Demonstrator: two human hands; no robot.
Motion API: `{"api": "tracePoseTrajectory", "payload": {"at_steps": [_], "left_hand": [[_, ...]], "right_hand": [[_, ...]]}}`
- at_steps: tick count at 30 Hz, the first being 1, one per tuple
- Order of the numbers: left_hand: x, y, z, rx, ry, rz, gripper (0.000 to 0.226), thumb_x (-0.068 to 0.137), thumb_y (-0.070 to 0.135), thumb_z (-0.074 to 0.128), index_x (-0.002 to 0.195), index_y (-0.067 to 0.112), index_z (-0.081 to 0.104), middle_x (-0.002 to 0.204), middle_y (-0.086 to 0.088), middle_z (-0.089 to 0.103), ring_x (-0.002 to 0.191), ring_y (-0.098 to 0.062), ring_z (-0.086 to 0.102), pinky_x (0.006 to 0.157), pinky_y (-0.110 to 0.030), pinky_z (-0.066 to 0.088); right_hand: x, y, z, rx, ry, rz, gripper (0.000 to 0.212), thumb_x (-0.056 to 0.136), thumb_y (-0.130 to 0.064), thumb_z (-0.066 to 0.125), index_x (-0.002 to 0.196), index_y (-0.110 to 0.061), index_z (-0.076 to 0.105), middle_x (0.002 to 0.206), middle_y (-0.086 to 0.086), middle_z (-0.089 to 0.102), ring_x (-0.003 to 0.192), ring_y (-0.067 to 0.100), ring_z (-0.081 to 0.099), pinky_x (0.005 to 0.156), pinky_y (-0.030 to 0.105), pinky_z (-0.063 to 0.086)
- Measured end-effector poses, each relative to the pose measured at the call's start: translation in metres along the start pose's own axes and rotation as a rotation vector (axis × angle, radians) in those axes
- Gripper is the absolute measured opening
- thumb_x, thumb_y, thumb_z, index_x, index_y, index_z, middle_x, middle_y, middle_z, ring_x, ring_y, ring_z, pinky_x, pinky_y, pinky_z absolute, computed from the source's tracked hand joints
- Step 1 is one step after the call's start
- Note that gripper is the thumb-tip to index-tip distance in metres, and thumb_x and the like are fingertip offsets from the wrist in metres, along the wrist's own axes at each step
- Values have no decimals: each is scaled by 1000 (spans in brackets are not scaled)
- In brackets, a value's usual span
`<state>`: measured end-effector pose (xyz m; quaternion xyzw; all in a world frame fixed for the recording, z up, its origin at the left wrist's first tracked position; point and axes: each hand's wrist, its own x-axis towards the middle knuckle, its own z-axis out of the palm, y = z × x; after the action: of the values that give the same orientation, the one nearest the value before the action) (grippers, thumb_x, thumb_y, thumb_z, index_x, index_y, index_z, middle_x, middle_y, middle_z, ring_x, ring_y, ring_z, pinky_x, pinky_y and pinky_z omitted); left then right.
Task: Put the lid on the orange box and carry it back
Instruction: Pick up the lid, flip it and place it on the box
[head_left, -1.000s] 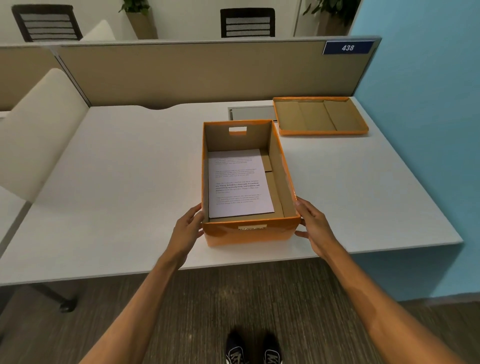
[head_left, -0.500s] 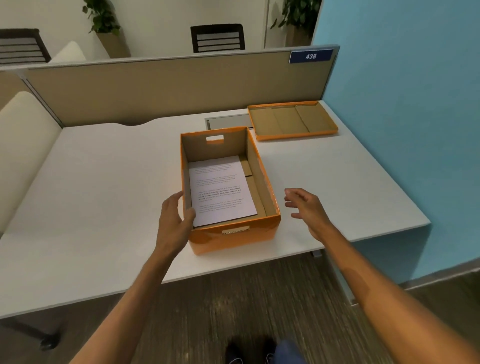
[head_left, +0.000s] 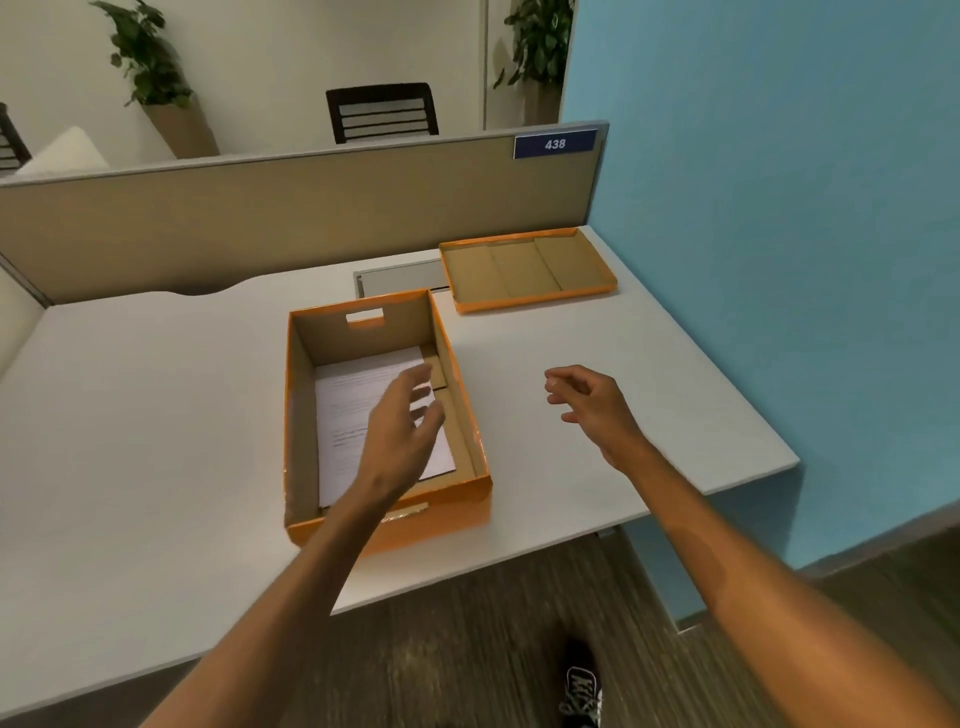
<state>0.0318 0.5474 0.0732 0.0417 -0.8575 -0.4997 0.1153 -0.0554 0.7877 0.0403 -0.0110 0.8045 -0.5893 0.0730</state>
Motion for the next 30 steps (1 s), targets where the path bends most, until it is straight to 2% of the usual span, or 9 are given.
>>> {"api": "tracePoseTrajectory", "payload": {"at_steps": [3, 7, 17, 20, 23, 26, 28, 30], "left_hand": [[18, 17, 30, -26, -25, 13, 44, 97, 15, 56, 140, 11, 47, 142, -9, 53, 125, -19, 54, 91, -21, 47], [50, 40, 70, -15, -5, 13, 46, 97, 15, 56, 142, 12, 44, 143, -11, 52, 126, -22, 53, 99, -34, 48], [116, 68, 143, 34, 131, -106, 46, 97, 13, 56, 142, 8, 44, 146, -14, 50, 128, -28, 52, 104, -45, 47], [135, 67, 152, 66, 148, -122, 46, 98, 15, 55, 142, 8, 44, 145, -13, 51, 128, -27, 52, 102, -37, 46], [158, 61, 158, 63, 155, -160, 44, 98, 15, 54, 141, 9, 44, 146, -12, 50, 129, -26, 52, 100, -35, 45], [187, 48, 163, 69, 149, -188, 44, 98, 15, 53, 140, 9, 44, 145, -12, 50, 128, -26, 52, 95, -31, 44], [209, 35, 167, 66, 137, -218, 45, 98, 14, 53, 141, 8, 43, 146, -12, 49, 128, -26, 51, 96, -32, 44], [232, 19, 171, 48, 134, -269, 46, 97, 13, 54, 141, 7, 43, 147, -14, 47, 128, -29, 51, 100, -39, 45]], "right_hand": [[21, -1, -25, -3, -13, -27, 26, 95, -26, 63, 119, -18, 69, 107, 3, 73, 102, 20, 69, 88, 41, 57], [55, -1, -63, -30, -36, -49, 26, 96, -24, 62, 120, -16, 68, 106, 5, 73, 101, 20, 69, 88, 41, 57], [138, 6, -135, -135, -75, -79, 26, 95, -21, 62, 120, -16, 69, 106, 7, 73, 100, 21, 68, 90, 40, 56], [163, 10, -147, -165, -75, -70, 27, 94, -23, 63, 119, -18, 69, 107, 8, 72, 99, 23, 68, 88, 41, 55], [191, 15, -155, -189, -69, -56, 27, 93, -24, 65, 119, -18, 69, 106, 7, 71, 98, 22, 67, 87, 41, 54], [221, 21, -159, -205, -46, -44, 27, 92, -25, 65, 118, -18, 69, 105, 6, 71, 94, 21, 66, 81, 36, 53], [242, 27, -160, -223, -27, -35, 28, 92, -26, 66, 118, -18, 68, 105, 4, 70, 92, 19, 66, 77, 29, 50], [264, 33, -160, -239, -14, -18, 29, 92, -27, 66, 119, -17, 68, 107, 4, 70, 95, 19, 65, 79, 28, 49]]}}
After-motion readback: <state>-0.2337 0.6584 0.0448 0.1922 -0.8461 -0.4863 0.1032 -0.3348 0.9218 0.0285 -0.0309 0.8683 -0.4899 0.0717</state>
